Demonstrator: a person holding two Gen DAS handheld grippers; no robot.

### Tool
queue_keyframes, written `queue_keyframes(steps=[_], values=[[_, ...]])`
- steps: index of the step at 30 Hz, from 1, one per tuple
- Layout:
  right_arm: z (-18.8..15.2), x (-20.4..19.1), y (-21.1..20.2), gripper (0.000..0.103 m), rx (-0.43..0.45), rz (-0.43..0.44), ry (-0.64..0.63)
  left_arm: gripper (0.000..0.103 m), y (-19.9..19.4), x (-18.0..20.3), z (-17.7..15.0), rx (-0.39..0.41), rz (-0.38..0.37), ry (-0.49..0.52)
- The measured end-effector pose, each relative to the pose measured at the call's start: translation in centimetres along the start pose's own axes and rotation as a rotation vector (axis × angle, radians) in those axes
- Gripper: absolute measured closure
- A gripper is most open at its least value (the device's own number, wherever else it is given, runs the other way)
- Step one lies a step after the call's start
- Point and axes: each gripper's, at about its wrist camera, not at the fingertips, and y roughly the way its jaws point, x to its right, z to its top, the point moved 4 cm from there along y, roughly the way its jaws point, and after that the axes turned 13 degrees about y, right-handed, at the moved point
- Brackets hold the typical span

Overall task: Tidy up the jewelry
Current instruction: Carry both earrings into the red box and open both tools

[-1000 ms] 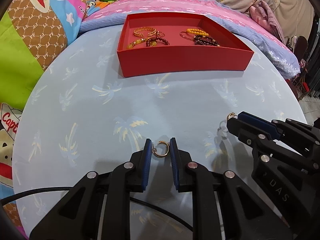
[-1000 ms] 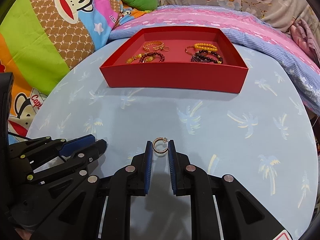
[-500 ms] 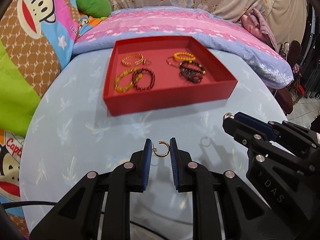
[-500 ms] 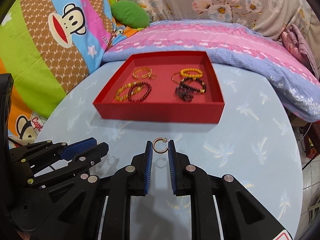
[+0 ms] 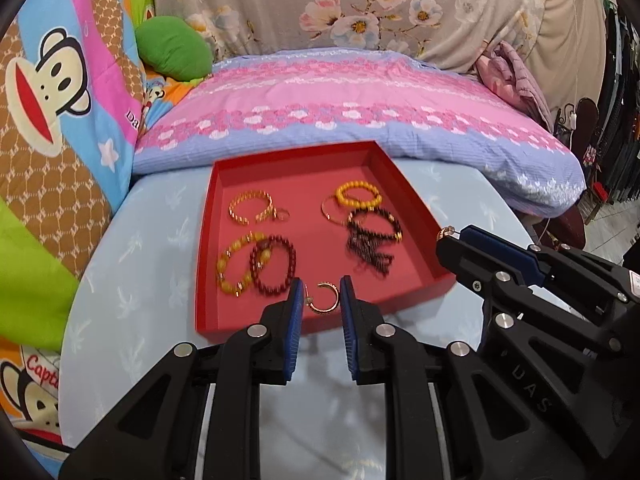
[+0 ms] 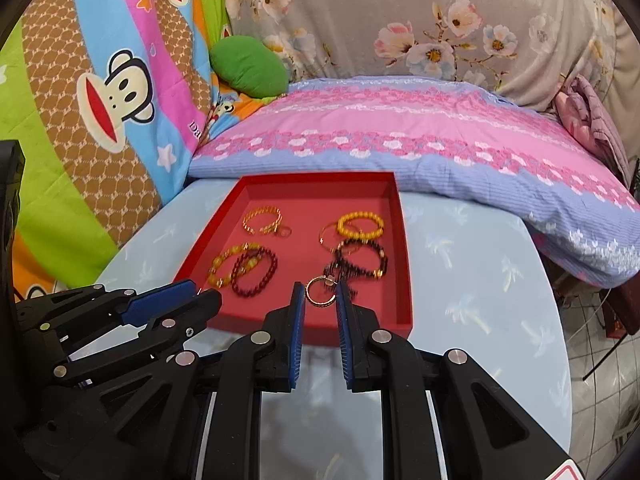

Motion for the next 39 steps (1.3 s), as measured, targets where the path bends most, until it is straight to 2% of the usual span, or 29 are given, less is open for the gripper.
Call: queue_keyframes(steps=[9,17,27,39], values=[[4.2,-0.1,2.8,0.088,0.025,-0.005,-0.003,0.085,2.5,-2.2,3.9,0.014,0.034,-0.008],[6.6,-0.2,6.1,0.088,0.023,-0.017,-0.014,0.085,5.4,-3.9,5.8,0.000,0.051,-0.018],[7.6,-0.3,10.3,0.088,-0.018,-0.022,0.001,0.085,9.1,-5.7,6.5,-0.039,0.073,-0.037],[7.7,-0.4,12.8,0.088,-0.044,-0.039,-0.007,0.085,11.6,-6.5,6.5,-0.066,0.070,-0.055]])
